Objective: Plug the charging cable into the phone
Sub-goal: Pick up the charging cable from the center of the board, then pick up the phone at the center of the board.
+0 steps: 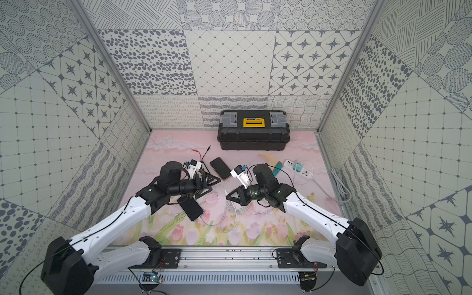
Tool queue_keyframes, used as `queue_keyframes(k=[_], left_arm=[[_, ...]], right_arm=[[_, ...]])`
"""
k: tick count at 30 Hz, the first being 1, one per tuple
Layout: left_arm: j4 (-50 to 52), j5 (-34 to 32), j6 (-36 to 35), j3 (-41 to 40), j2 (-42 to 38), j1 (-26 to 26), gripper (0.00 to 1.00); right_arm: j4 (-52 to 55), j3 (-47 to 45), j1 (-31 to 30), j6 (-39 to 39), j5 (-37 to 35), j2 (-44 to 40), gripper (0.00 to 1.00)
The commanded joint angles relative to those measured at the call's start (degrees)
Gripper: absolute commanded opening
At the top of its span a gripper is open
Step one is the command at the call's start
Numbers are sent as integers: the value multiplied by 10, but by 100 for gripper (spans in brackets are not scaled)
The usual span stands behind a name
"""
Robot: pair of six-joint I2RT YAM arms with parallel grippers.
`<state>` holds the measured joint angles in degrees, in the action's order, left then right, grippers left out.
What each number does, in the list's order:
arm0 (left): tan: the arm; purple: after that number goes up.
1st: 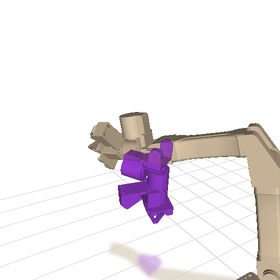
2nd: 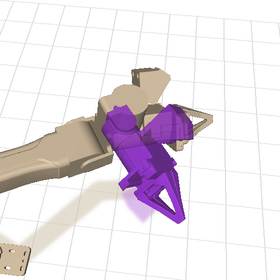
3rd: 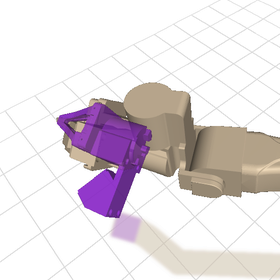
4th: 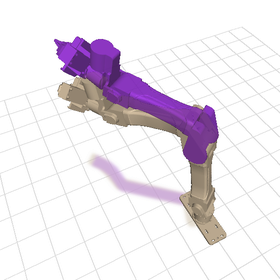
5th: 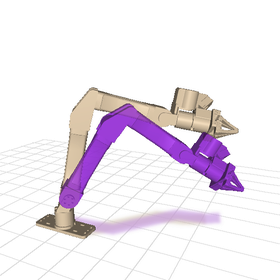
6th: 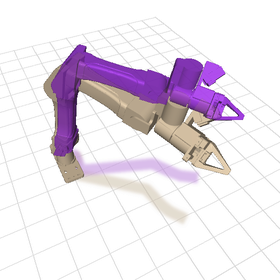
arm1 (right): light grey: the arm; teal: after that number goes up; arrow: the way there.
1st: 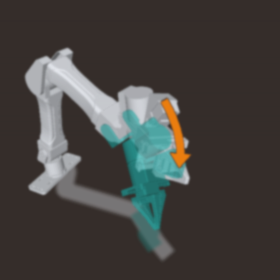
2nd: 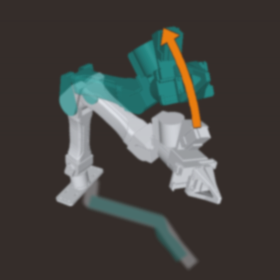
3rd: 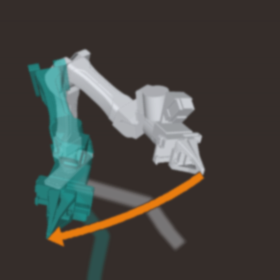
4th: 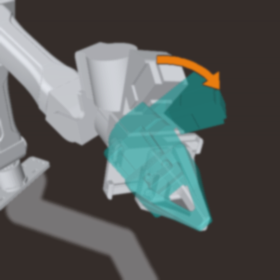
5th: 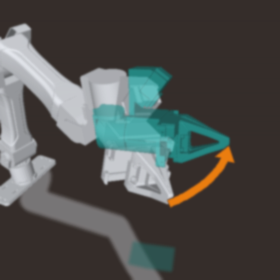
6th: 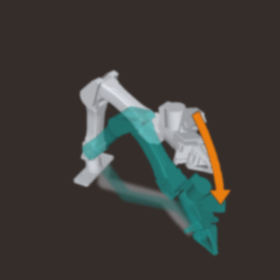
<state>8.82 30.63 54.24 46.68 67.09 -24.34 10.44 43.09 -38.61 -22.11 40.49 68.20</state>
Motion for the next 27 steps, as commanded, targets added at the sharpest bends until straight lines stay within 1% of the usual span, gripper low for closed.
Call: queue_keyframes(k=[1, 3, 9, 11, 21, 24, 27], left_arm=[[287, -144, 55, 122, 141, 5, 98], [316, -163, 62, 176, 203, -2, 98], [452, -249, 59, 373, 391, -21, 98], [479, -266, 55, 436, 442, -26, 98], [607, -324, 36, 720, 642, -32, 97], [630, -338, 34, 782, 683, -33, 97], [640, -348, 37, 813, 710, -33, 97]], right_arm=[[8, -18, 10, 10, -74, -27, 0], [15, -27, 14, 13, -85, -38, 0], [19, -38, 17, 14, -75, -48, 0], [19, -39, 17, 14, -69, -50, 0], [18, -38, 17, 16, -53, -50, 0], [18, -35, 17, 17, -49, -46, 0], [18, -36, 17, 18, -48, -43, 0]])
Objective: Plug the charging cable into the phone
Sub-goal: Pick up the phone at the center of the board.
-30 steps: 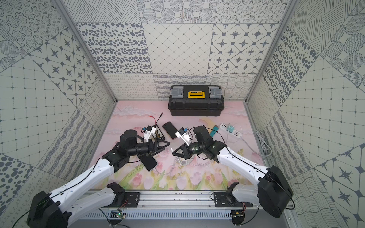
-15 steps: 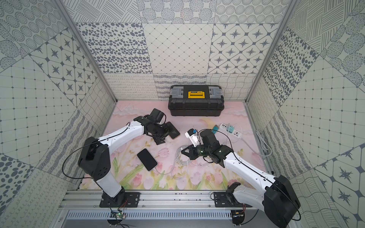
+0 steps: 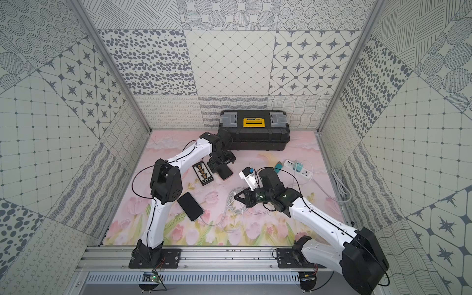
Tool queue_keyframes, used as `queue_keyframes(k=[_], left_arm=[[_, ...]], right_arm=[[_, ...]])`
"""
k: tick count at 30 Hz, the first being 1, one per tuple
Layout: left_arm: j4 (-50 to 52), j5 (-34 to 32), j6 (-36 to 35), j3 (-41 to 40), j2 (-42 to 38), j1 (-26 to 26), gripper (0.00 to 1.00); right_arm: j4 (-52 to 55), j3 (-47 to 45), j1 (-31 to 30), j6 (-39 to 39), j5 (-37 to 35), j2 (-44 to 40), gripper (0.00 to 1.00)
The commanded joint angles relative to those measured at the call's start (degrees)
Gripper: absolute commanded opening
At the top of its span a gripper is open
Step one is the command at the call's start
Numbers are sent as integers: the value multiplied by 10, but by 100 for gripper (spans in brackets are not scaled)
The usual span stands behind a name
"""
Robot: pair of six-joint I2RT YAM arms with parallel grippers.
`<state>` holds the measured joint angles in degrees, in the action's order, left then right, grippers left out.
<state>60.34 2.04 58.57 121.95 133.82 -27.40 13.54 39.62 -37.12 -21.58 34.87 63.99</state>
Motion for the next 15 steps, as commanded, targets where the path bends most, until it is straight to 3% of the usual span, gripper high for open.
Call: queue_keyframes(k=[1, 15], left_arm=[[129, -68, -6, 68, 48, -3, 97], [120, -95, -2, 99, 107, 2, 97]], right_arm=[[-13, -1, 2, 12, 7, -1, 0], [-24, -4, 2, 2, 27, 18, 0]])
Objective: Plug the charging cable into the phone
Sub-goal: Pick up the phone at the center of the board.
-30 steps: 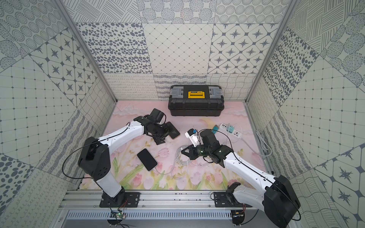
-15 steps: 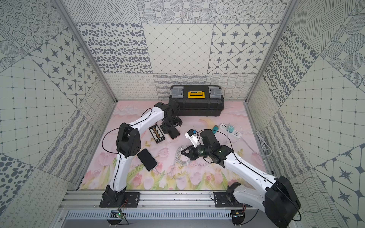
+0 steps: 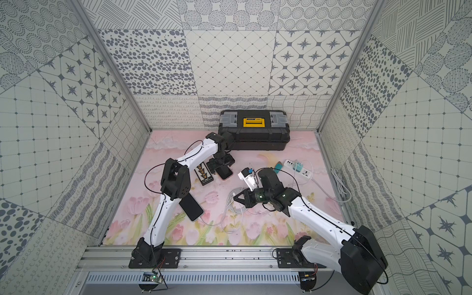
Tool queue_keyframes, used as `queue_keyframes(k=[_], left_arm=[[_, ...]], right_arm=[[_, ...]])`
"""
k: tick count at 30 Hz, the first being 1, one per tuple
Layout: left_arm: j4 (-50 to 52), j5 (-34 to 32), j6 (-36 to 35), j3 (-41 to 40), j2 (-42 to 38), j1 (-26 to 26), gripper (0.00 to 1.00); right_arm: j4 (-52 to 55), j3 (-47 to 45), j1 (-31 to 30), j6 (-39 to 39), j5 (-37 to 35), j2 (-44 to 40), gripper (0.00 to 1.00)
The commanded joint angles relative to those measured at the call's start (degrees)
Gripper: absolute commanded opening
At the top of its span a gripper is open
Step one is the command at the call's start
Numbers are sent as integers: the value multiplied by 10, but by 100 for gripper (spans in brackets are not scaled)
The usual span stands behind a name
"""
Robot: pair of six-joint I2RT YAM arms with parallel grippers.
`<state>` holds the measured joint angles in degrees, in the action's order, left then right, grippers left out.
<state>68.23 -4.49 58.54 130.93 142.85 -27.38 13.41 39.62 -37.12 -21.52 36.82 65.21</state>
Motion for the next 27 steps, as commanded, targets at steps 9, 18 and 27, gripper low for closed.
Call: queue_keyframes(k=[9, 18, 27], left_arm=[[-2, -26, 15, 4, 26, 4, 97], [-15, -51, 31, -4, 31, 18, 97], [-51, -28, 23, -24, 35, 28, 87]], right_arm=[[-23, -7, 2, -3, 13, 0, 0], [-23, -3, 2, -1, 17, 9, 0], [-23, -2, 2, 0, 17, 19, 0]])
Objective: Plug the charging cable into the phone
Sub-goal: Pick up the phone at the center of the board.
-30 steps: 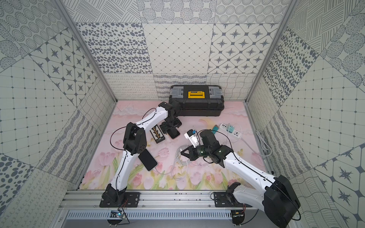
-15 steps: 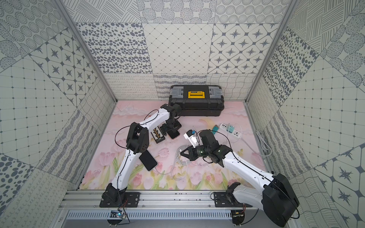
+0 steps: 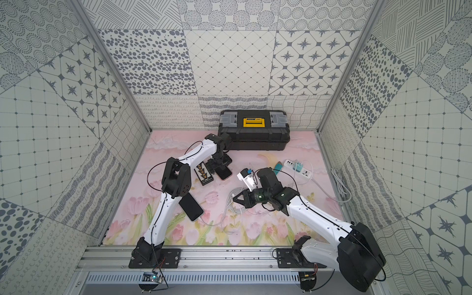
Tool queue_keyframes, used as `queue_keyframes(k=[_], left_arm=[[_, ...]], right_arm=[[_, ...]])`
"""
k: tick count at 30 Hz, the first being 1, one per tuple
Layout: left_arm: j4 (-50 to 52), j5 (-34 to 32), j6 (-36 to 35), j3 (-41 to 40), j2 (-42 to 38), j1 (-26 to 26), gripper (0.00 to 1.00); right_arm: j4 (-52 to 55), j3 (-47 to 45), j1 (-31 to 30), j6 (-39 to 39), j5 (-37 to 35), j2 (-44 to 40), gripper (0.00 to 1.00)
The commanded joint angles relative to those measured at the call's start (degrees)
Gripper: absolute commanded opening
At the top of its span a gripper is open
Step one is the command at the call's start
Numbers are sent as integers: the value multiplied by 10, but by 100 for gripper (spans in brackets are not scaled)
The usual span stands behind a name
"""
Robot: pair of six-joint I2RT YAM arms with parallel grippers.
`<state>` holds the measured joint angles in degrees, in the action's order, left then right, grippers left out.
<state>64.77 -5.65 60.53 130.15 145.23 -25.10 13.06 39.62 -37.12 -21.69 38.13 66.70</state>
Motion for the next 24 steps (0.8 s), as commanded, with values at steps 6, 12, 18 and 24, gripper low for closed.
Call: queue_keyframes(k=[6, 12, 18, 24], left_arm=[[-20, -27, 9, -28, 12, -12, 82], [-31, -25, -14, -38, -5, -13, 51], [-85, -30, -39, -102, -97, -14, 18], [-122, -6, -45, -197, -251, -25, 0]], right_arm=[[-20, -4, 2, 2, -1, 1, 0], [-20, -8, 2, 0, -2, -3, 0], [-21, -9, 2, 2, -7, 0, 0], [-28, -20, 1, -3, -20, -19, 0]])
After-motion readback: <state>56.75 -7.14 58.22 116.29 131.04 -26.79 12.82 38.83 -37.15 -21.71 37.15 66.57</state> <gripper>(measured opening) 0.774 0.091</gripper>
